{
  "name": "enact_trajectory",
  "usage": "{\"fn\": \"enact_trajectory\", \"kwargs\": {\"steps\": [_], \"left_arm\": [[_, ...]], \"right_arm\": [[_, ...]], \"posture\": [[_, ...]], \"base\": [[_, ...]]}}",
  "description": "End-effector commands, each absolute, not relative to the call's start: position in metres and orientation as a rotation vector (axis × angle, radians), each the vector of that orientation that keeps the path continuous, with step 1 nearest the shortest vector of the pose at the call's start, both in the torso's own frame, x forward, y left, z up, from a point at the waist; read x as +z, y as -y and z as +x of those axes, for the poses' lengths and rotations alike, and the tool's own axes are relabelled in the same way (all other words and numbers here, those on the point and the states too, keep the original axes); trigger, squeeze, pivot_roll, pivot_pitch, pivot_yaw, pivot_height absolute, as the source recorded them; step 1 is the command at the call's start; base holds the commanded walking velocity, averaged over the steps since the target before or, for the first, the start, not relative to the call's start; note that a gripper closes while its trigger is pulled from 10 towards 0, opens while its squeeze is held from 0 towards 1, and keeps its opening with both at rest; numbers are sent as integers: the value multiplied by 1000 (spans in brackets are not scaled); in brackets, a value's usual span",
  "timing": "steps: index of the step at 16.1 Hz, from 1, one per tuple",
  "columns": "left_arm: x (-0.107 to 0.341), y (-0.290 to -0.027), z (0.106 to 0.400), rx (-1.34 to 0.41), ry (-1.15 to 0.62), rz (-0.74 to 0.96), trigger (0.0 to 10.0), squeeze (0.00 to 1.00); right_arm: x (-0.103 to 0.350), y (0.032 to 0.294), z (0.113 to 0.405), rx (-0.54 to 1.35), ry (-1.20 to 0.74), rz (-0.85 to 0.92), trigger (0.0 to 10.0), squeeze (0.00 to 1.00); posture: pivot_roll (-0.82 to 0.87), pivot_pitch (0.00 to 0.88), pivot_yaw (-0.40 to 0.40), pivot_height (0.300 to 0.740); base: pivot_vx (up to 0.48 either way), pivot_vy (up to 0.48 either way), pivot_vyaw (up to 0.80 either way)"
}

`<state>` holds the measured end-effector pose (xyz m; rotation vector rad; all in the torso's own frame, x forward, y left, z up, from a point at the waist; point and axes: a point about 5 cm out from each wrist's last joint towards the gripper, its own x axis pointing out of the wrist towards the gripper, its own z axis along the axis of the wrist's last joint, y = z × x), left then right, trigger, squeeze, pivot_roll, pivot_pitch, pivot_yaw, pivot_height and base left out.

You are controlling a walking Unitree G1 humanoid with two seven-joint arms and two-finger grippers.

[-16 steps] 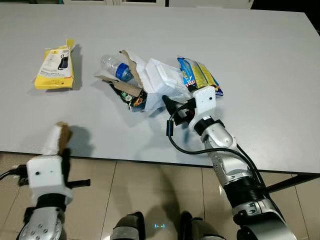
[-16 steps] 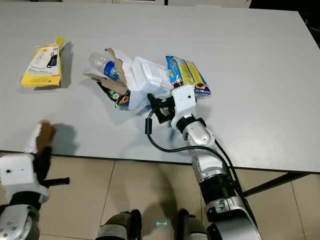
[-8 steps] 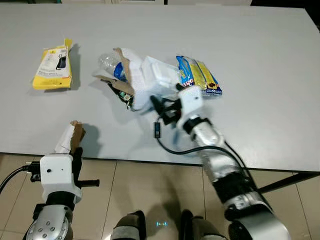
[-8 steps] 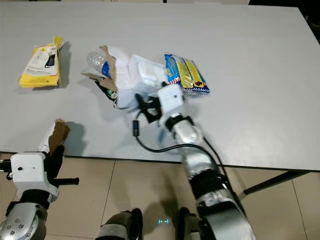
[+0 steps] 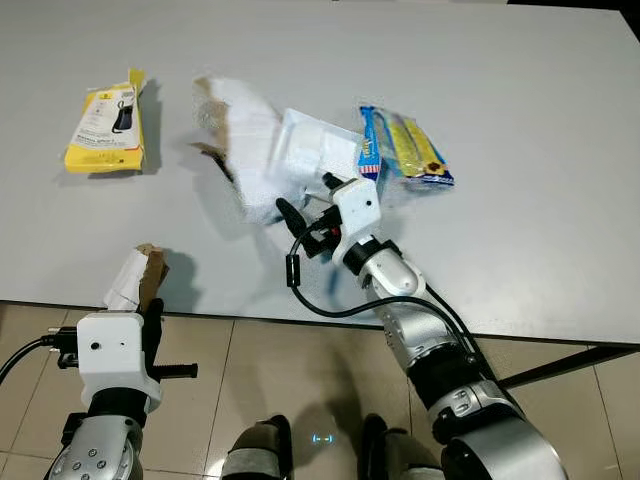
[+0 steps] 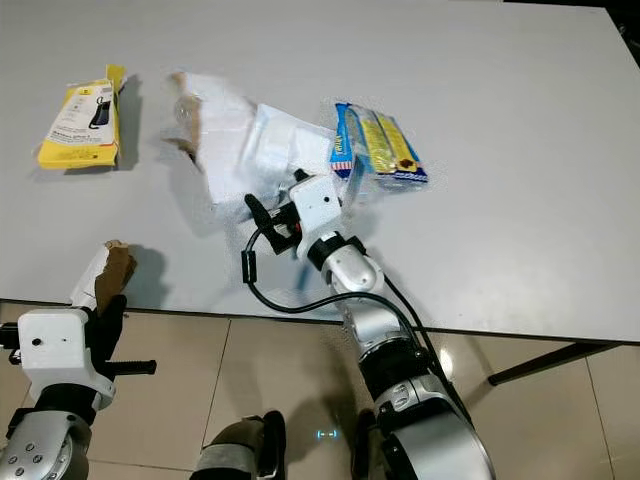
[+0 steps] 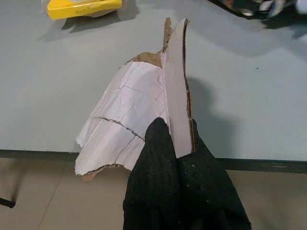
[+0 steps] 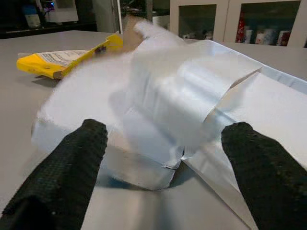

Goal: Picking trash to rubbish bin

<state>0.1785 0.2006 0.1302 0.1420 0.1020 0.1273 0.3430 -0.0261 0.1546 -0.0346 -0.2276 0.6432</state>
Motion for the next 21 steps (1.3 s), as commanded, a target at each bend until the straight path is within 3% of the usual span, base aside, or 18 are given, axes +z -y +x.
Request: {"fn": "enact_trajectory", "kwargs": {"steps": [1,12,21], "left_arm": [[132,-202,175,123,-110,148,10000,0],[132,-202,178,117,-107,157,10000,0],[130,-199,184,110,-97,155,10000,0]], "right_arm": [[147,24,340,660,207,-32,0,0],[146,35,342,626,208,-4,0,0],[157,72,341,567,243,-27,0,0]], "posture": [[207,280,43,740],[200,270,46,740],[170,255,41,740]], "base": [[0,0,0],[0,0,0],[0,0,0]]}}
